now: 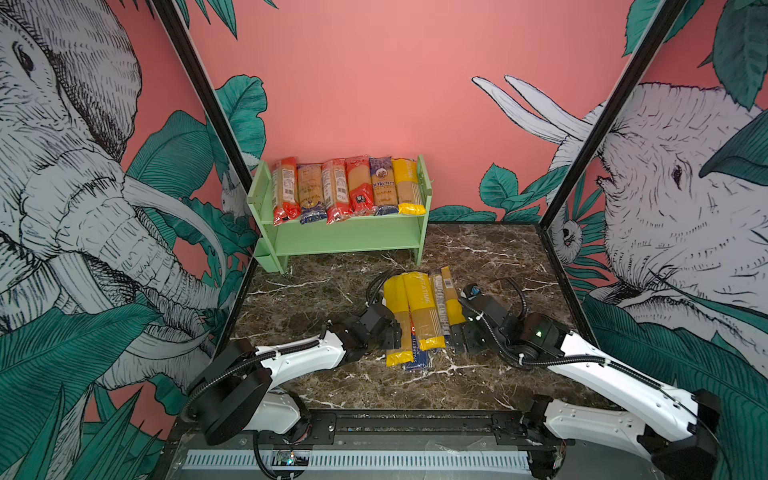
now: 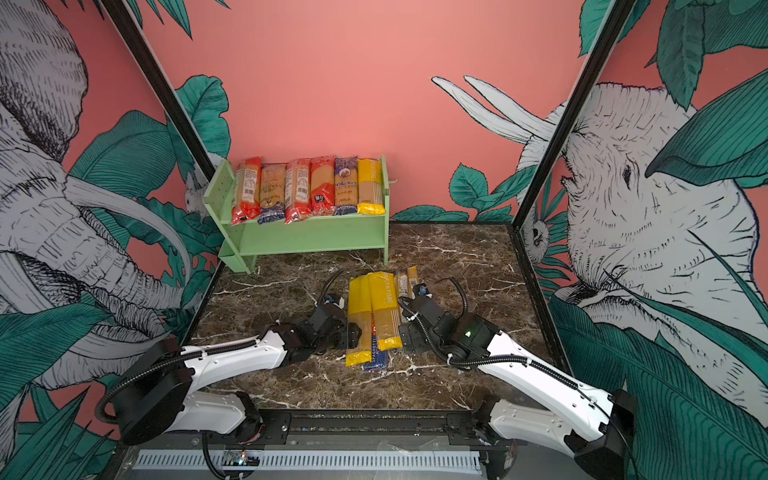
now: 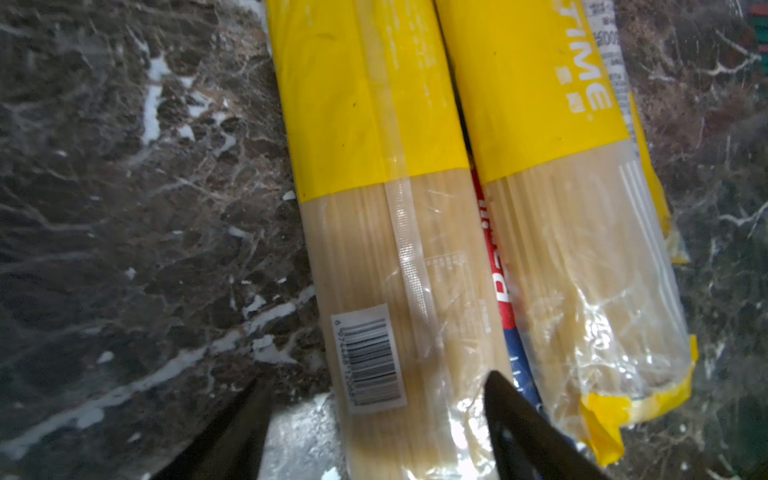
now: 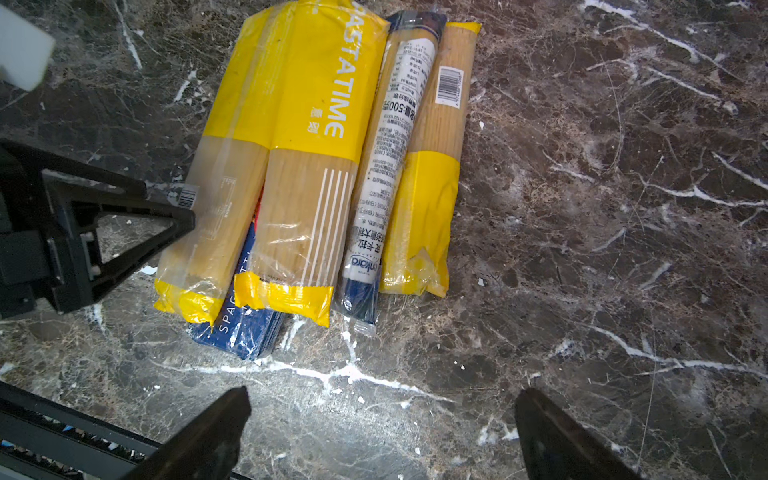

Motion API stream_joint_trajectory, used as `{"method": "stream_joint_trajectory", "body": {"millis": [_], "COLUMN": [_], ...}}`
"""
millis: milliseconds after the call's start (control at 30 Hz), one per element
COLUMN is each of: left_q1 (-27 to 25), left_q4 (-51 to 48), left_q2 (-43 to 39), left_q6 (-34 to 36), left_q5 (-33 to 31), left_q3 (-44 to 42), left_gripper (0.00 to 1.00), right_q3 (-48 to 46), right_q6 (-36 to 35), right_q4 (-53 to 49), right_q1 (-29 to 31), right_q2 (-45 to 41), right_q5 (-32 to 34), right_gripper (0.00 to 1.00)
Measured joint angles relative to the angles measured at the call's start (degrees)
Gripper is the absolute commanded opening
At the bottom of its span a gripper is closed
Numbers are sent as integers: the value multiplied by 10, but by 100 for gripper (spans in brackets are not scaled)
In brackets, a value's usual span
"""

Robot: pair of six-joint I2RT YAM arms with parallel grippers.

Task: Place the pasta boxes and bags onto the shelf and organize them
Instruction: 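Lower the left gripper back to the yellow Pastatime packs on the table, then close the left gripper on the yellow Pastatime pack nearest it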

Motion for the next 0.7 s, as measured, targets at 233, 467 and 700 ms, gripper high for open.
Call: {"method": "stream_joint_trajectory", "body": {"millis": [233,467,700], "left_q1": [-17,-24,-31], "left_q4": [10,14,36], "left_q2": [34,60,94], "left_q6": [-7,-11,-18], "left_q5": [-1,-4,-2], "left_q3": [13,28,30], "left_gripper": [92,93,90], "right_q3": [-21,-27,-27], "right_q6": [-9,-12,-14], "right_q4": [15,30,32], "right_q1": [-9,-17,-23], "right_q2": [0,1,1], "right_q5": [-18,-30,-35], "right_gripper": [99,99,99]}}
